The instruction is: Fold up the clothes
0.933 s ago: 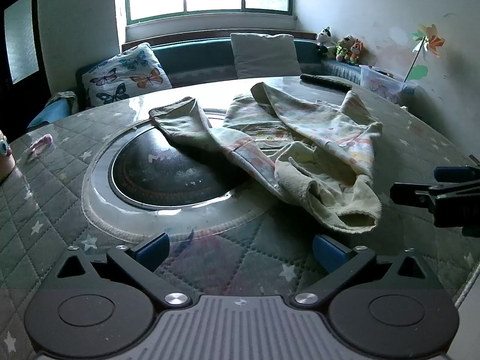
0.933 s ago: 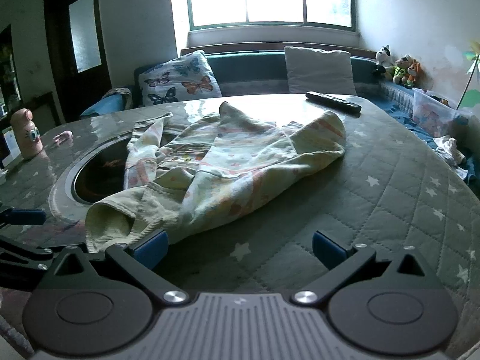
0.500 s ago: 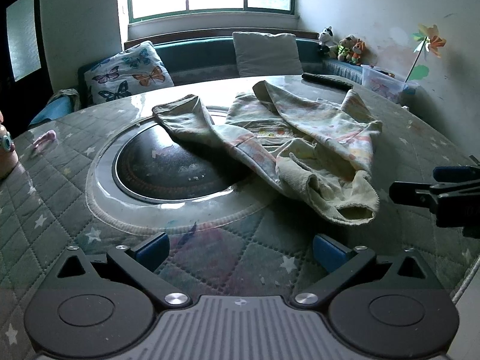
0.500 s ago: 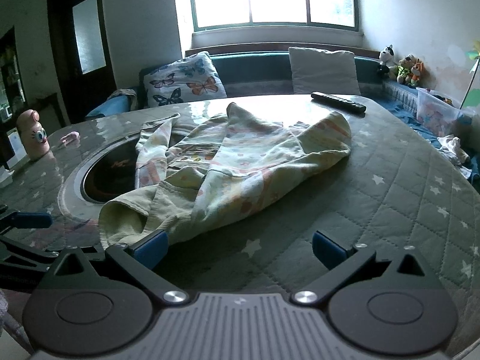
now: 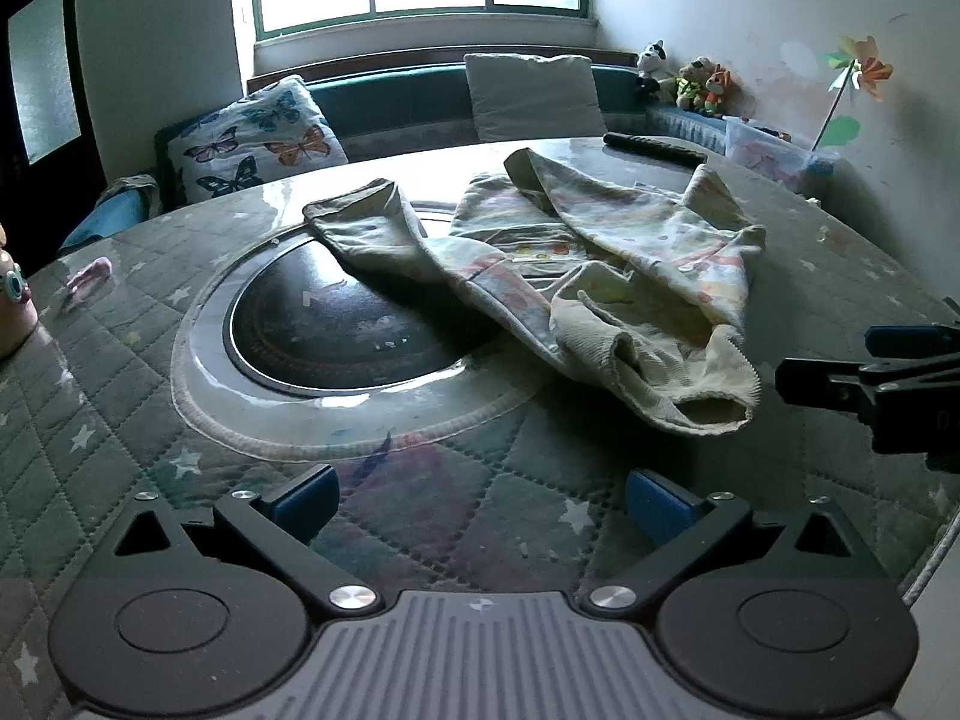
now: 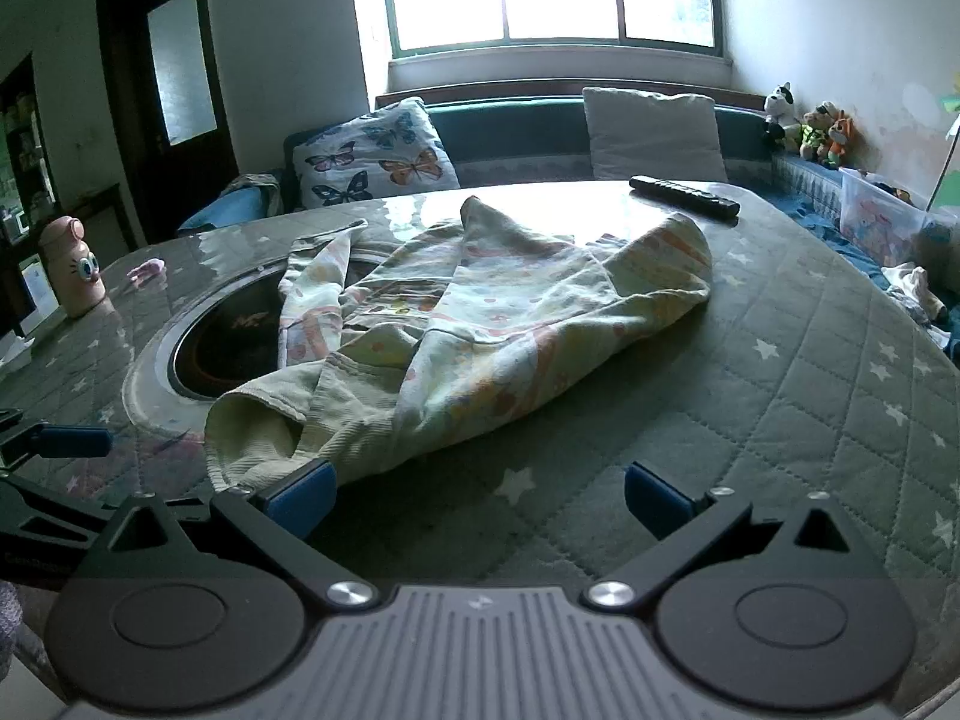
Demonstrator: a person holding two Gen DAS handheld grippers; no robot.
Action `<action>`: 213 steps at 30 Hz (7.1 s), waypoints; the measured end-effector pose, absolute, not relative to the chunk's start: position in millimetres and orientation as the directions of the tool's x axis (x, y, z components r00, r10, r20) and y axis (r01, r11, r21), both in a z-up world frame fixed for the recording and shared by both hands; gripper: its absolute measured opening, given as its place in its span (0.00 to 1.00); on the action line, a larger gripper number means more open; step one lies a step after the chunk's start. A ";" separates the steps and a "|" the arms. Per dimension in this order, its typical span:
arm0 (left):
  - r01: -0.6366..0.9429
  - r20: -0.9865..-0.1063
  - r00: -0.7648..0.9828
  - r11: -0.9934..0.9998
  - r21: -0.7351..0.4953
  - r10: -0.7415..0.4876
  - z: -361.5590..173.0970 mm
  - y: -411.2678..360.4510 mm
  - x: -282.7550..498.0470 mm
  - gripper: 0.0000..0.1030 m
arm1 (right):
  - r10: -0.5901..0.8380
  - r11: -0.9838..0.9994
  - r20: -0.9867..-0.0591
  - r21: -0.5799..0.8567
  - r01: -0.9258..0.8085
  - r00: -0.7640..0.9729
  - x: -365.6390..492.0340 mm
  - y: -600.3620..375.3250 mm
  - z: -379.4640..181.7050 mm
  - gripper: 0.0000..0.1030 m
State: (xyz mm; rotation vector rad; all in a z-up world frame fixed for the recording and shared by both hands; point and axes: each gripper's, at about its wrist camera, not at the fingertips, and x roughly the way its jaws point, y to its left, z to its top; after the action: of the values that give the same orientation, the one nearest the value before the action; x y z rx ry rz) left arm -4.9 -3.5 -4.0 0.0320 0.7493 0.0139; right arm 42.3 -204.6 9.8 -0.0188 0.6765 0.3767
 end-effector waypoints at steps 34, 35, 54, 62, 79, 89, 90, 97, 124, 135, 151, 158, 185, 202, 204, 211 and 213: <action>-0.027 -0.692 0.719 0.998 0.064 0.064 -1.4 11.1 22.1 1.00 | 0.345 0.923 -0.619 0.086 -0.376 0.706 67.9 -189.0 14.8 1.00; -0.029 -0.691 0.720 0.997 0.066 0.067 -0.6 11.9 23.5 1.00 | 0.346 0.922 -0.618 0.084 -0.378 0.706 69.2 -188.2 15.2 1.00; -0.031 -0.661 0.744 0.993 0.112 0.098 13.7 13.2 73.0 1.00 | 0.364 0.902 -0.642 0.063 -0.427 0.675 110.4 -168.4 8.4 1.00; -0.037 -0.653 0.752 0.995 0.093 0.089 17.0 15.0 113.1 0.86 | 0.375 0.899 -0.666 0.093 -0.427 0.645 137.2 -170.6 2.9 1.00; -0.080 -0.692 0.715 0.995 0.057 0.097 2.9 30.8 201.5 0.76 | 0.399 0.890 -0.667 0.118 -0.440 0.629 207.6 -169.0 15.5 0.90; -0.076 -0.722 0.687 0.996 0.041 0.082 -11.8 44.9 236.0 0.58 | 0.370 0.899 -0.638 0.065 -0.432 0.675 290.0 -136.3 20.1 0.90; -0.074 -0.724 0.685 0.996 0.039 0.080 -12.5 45.6 238.4 0.54 | 0.368 0.899 -0.637 0.058 -0.433 0.677 296.7 -132.7 19.8 0.90; -0.070 -0.725 0.685 0.997 0.040 0.077 -14.5 49.9 247.9 0.45 | 0.331 0.901 -0.657 0.006 -0.434 0.678 341.8 -105.8 9.9 0.82; -0.214 -0.620 0.768 0.977 -0.013 0.160 26.3 82.0 167.7 0.02 | 0.305 0.947 -0.563 0.096 -0.306 0.768 253.6 -233.6 49.4 0.03; -0.340 -0.594 0.766 0.939 -0.052 0.244 35.0 106.0 77.4 0.02 | 0.167 0.980 -0.572 0.185 -0.072 0.803 178.6 -342.4 30.8 0.03; -0.454 -0.683 0.649 0.891 0.004 0.334 16.0 124.3 -48.1 0.08 | 0.111 0.968 -0.671 0.239 0.072 0.733 122.1 -404.0 -10.8 0.14; -0.433 -0.650 0.654 0.896 0.099 0.387 19.4 109.7 -52.0 0.40 | 0.057 0.991 -0.682 0.127 0.042 0.729 104.3 -392.9 -6.2 0.41; -0.168 -0.566 0.756 0.933 0.320 0.330 11.3 67.6 -19.3 0.45 | 0.161 0.987 -0.677 0.132 -0.096 0.718 133.4 -332.5 -12.0 0.59; -0.373 -0.582 0.682 0.895 0.246 0.444 0.7 131.2 -11.1 0.02 | 0.169 0.985 -0.697 0.145 -0.094 0.697 139.5 -325.4 -21.1 0.68; -0.472 -0.582 0.655 0.862 0.184 0.483 7.3 152.1 -22.4 0.02 | 0.168 0.985 -0.698 0.142 -0.095 0.696 139.5 -324.5 -21.3 0.70; -0.622 -0.620 0.540 0.766 0.162 0.569 -0.4 190.8 -51.1 0.04 | 0.168 0.985 -0.700 0.138 -0.100 0.694 140.3 -321.8 -20.6 0.72; -0.638 -0.637 0.522 0.755 0.151 0.568 -5.7 195.8 -55.3 0.05 | 0.172 0.985 -0.699 0.142 -0.102 0.694 140.1 -321.5 -20.0 0.72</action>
State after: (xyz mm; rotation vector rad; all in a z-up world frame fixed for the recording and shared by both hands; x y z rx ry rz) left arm -55.3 195.8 -5.7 -0.1061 0.7222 0.7235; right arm 140.1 -321.5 -20.0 0.0946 0.7897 0.1534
